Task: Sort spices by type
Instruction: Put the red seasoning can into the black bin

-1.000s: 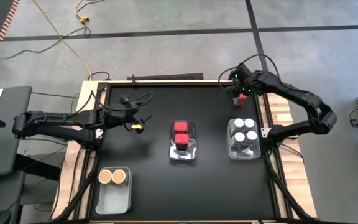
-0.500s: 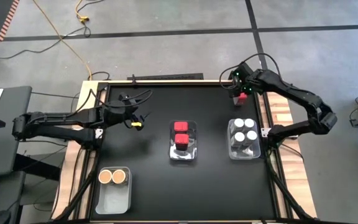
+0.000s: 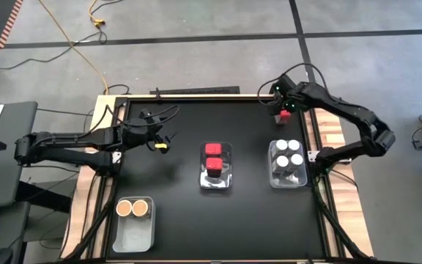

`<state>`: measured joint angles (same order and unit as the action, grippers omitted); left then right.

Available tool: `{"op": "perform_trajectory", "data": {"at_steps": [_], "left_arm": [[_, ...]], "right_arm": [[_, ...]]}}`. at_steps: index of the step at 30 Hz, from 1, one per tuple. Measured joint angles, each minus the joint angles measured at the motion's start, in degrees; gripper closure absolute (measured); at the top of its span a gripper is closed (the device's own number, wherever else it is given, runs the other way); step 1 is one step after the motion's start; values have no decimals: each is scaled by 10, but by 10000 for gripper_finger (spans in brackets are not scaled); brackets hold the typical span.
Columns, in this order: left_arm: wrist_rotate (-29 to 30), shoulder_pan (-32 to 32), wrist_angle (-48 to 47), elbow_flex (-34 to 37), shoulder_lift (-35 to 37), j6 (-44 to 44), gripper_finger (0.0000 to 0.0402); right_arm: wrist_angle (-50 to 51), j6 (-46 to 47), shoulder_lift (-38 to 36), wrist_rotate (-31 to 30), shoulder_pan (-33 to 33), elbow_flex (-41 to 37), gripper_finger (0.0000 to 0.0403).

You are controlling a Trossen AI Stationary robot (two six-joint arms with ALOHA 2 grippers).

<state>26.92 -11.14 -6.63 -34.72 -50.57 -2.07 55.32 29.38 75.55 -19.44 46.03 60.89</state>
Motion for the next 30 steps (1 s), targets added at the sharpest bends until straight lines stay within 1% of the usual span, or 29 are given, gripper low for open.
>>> {"op": "perform_trajectory", "data": {"at_steps": [5, 9, 11, 14, 17, 21, 24, 30], "left_arm": [[0, 0, 0, 0, 0, -3, 52], [0, 0, -1, 0, 0, -3, 52], [0, 0, -2, 0, 0, -3, 52], [0, 0, -3, 0, 0, -3, 52], [0, 0, -3, 0, 0, -3, 52], [0, 0, -3, 0, 0, -1, 52], [0, 0, -3, 0, 0, 0, 52], [0, 0, -3, 0, 0, -48, 52]], "right_arm": [[-5, -27, 52, 0, 32, 0, 17], [-29, -44, 83, 2, 55, 0, 17], [-41, -55, 94, 17, 66, 0, 17], [-43, -59, 109, 25, 82, 0, 17], [-41, -66, 123, 52, 93, 0, 24], [-40, -74, 142, 65, 100, 0, 52], [-40, -82, 154, 74, 100, 0, 85], [-39, -89, 164, 77, 98, 0, 156]]}}
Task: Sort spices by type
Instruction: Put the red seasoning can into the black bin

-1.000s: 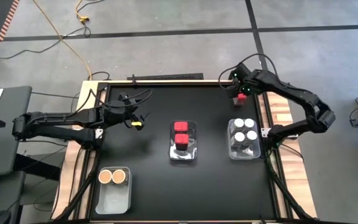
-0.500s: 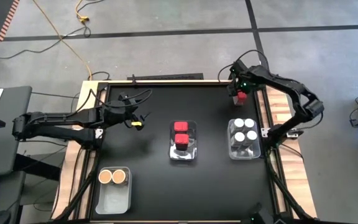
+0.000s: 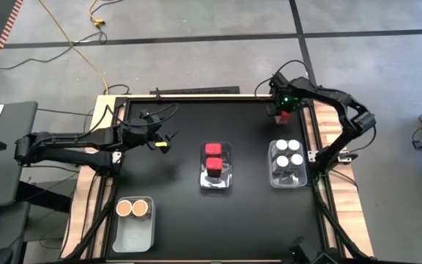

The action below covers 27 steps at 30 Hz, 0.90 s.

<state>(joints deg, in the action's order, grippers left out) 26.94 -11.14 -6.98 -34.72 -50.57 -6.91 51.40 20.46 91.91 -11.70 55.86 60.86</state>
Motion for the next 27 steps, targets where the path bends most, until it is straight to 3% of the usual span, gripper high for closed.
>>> {"op": "perform_trajectory", "data": {"at_steps": [9, 16, 24, 27], "left_arm": [[0, 0, 17, 0, 0, -9, 52], [5, 0, 90, 0, -2, -9, 52], [90, -3, 150, 0, -2, 30, 52], [94, -12, 151, 0, -2, 47, 52]], "right_arm": [[8, -6, -58, 1, -7, 0, 167], [-14, 31, -149, 59, -40, 0, 167], [-88, 102, -233, 90, -115, 0, 167], [-105, 117, -250, 90, -145, 0, 167]]}}
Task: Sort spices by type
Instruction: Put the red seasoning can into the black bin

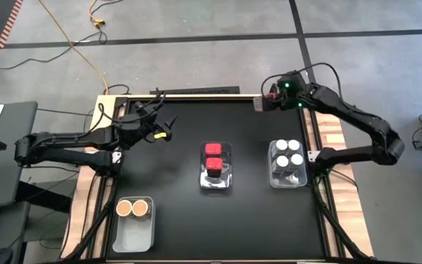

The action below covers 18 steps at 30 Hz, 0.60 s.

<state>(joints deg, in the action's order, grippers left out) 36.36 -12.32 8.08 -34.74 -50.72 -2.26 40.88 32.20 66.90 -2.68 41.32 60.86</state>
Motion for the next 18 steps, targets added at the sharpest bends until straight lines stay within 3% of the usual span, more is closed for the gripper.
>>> {"op": "perform_trajectory", "data": {"at_steps": [6, 10, 15, 18], "left_arm": [[-18, 13, 17, 0, -14, 90, 53], [-15, 52, 49, -19, -65, 144, 55], [69, 99, 50, -87, -165, 213, 55], [87, 109, 51, -135, -219, 220, 56]], "right_arm": [[-4, 25, -13, 0, -49, 0, 167], [-5, 38, -14, 0, -76, 0, 167], [-5, 48, -14, 0, -101, 0, 167], [-3, 50, -14, 0, -115, 0, 165]]}}
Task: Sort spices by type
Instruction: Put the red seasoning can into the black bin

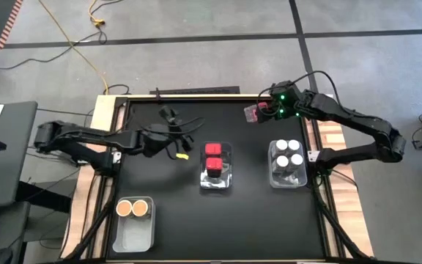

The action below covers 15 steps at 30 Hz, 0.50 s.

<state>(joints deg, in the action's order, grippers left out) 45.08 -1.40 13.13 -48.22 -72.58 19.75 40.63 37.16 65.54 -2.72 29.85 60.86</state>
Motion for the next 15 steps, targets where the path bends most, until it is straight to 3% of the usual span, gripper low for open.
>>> {"op": "perform_trajectory", "data": {"at_steps": [8, 15], "left_arm": [[-6, 6, -33, -102, -91, -19, 56], [-106, 7, -52, -144, -119, -64, 56]], "right_arm": [[13, 6, -1, 0, -54, 0, 165], [1, -8, -18, -5, -121, 0, 164]]}}
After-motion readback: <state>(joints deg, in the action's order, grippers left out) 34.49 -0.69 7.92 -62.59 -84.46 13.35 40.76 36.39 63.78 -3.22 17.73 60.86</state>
